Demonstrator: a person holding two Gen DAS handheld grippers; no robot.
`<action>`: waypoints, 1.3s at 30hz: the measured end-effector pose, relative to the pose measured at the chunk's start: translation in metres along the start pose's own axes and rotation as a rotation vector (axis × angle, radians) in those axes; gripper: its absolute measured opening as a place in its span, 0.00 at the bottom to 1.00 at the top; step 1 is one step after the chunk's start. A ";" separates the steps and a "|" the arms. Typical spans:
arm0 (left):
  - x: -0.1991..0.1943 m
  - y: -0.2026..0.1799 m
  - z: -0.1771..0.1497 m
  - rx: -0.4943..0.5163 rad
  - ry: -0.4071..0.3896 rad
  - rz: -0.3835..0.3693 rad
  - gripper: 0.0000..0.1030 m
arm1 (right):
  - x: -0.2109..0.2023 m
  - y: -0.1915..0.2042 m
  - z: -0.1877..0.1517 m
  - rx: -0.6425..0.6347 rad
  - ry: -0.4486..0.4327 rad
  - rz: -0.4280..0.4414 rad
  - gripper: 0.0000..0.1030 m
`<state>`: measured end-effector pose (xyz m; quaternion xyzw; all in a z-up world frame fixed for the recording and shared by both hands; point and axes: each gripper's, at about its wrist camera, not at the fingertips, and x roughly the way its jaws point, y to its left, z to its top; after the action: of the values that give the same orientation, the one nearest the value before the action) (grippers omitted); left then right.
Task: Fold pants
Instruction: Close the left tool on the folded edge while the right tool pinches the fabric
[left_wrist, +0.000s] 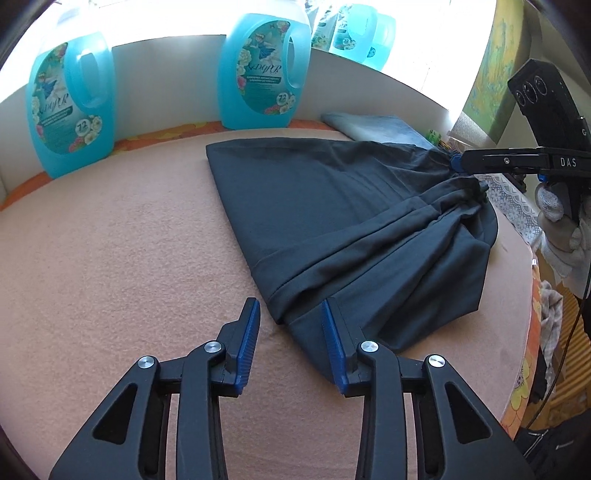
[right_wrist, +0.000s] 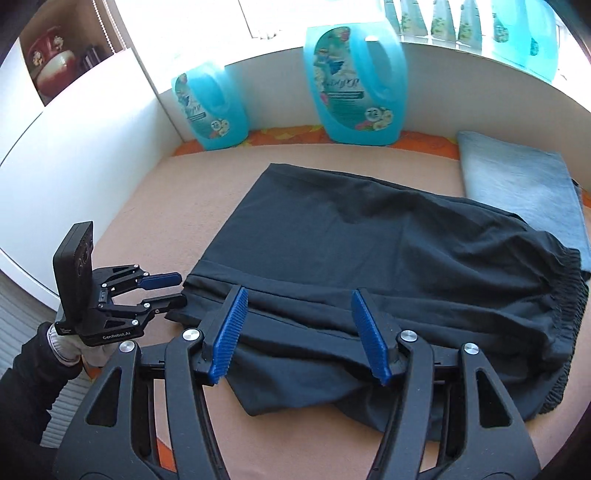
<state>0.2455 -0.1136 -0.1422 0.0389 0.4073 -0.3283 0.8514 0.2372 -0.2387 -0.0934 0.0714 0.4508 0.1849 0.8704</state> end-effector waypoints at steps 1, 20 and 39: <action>0.002 0.004 0.002 -0.011 0.003 -0.010 0.32 | 0.013 0.007 0.011 0.001 0.025 0.009 0.60; 0.017 0.002 0.011 0.046 0.010 -0.034 0.04 | 0.172 0.049 0.076 -0.025 0.316 -0.135 0.22; 0.003 -0.004 0.008 0.124 0.028 -0.010 0.44 | 0.173 0.046 0.078 -0.013 0.324 -0.122 0.21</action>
<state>0.2493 -0.1209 -0.1383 0.0940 0.3983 -0.3565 0.8399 0.3795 -0.1266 -0.1658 0.0075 0.5874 0.1440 0.7963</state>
